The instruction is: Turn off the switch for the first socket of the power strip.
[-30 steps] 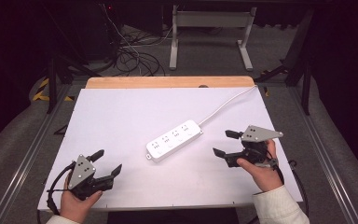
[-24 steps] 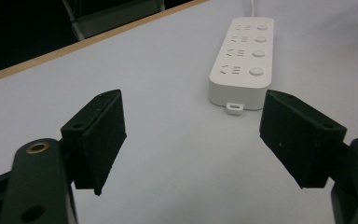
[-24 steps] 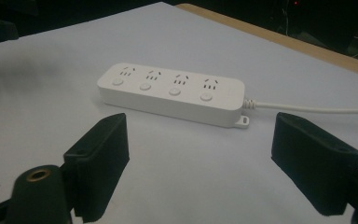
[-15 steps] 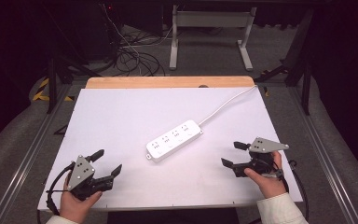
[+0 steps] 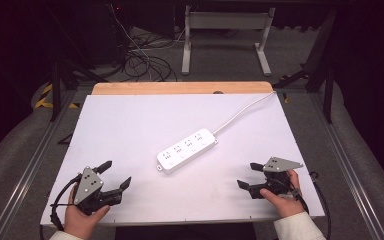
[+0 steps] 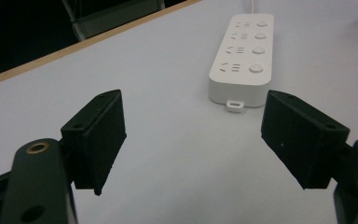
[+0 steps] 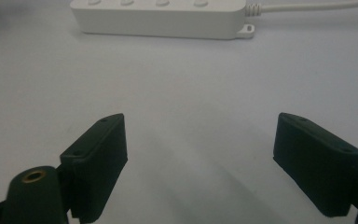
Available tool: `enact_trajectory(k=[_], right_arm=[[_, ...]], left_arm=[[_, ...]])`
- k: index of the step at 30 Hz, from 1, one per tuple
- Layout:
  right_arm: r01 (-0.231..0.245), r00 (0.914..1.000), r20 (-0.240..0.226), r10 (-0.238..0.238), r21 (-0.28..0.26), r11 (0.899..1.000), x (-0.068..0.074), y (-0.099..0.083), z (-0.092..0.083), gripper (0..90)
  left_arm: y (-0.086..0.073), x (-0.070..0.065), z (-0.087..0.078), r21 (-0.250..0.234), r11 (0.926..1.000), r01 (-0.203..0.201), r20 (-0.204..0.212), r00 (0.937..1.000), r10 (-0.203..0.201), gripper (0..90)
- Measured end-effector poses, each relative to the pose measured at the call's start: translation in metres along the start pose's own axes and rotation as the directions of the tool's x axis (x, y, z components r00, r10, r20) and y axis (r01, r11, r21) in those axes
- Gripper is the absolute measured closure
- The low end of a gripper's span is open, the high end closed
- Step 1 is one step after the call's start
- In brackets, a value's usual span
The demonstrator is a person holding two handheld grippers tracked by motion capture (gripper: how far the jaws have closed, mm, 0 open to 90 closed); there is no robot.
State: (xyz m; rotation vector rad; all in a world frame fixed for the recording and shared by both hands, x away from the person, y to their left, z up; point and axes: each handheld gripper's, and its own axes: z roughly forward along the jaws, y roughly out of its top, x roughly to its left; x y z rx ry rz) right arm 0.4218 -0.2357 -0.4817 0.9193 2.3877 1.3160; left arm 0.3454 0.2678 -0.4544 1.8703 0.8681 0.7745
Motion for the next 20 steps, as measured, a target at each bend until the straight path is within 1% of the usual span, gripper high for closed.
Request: enact_trajectory(k=[2,5,7,9,11,14,15,17,18,20], right_arm=[[0.002,1.0000,0.001,-0.002,0.013,1.000,0.0019,-0.0025,0.0011,18.2],[0.008,0.9999,0.008,-0.009,0.010,1.000,0.0034,-0.0035,0.0008,18.2],[0.013,0.9998,0.017,-0.013,-0.002,1.000,0.0030,-0.0029,0.0000,18.2],[0.019,0.9994,0.030,-0.019,-0.016,1.000,0.0025,-0.0021,-0.0011,18.2],[0.030,0.9989,0.037,-0.029,-0.027,0.999,0.0028,-0.0016,-0.0023,18.3],[0.053,0.9979,0.040,-0.052,-0.044,0.998,0.0040,-0.0007,-0.0035,18.5],[0.063,0.9974,0.040,-0.061,-0.057,0.996,0.0039,0.0002,-0.0042,18.5],[0.065,0.9971,0.043,-0.063,-0.061,0.996,0.0041,0.0006,-0.0048,18.5],[0.068,0.9969,0.045,-0.065,-0.067,0.995,0.0040,0.0009,-0.0055,18.6],[0.074,0.9959,0.057,-0.070,-0.067,0.995,0.0035,0.0008,-0.0070,19.6]], left_arm=[[-0.0002,-0.0005,0.0001,-0.002,1.0000,0.006,0.004,1.0000,-0.006,22.0],[-0.0003,-0.0003,0.0006,0.001,1.0000,-0.002,0.002,1.0000,0.002,21.9],[-0.0007,-0.0001,0.0006,0.006,1.0000,-0.006,-0.002,1.0000,0.007,21.9],[-0.0019,0.0004,-0.0009,0.015,0.9999,-0.003,-0.004,1.0000,0.003,21.8],[-0.0036,0.0030,-0.0035,0.011,0.9998,0.017,-0.006,0.9998,-0.017,21.8],[-0.0048,0.0072,-0.0049,0.008,0.9996,0.027,-0.014,0.9995,-0.027,21.5],[-0.0049,0.0071,-0.0049,0.007,0.9996,0.028,-0.015,0.9995,-0.028,21.3],[-0.0048,0.0054,-0.0043,0.008,0.9999,0.014,-0.018,0.9997,-0.014,21.3],[-0.0045,0.0050,-0.0041,0.013,0.9999,-0.007,-0.022,0.9997,0.007,21.3],[-0.0041,0.0036,-0.0036,0.020,0.9993,-0.032,-0.033,0.9989,0.033,21.5]])
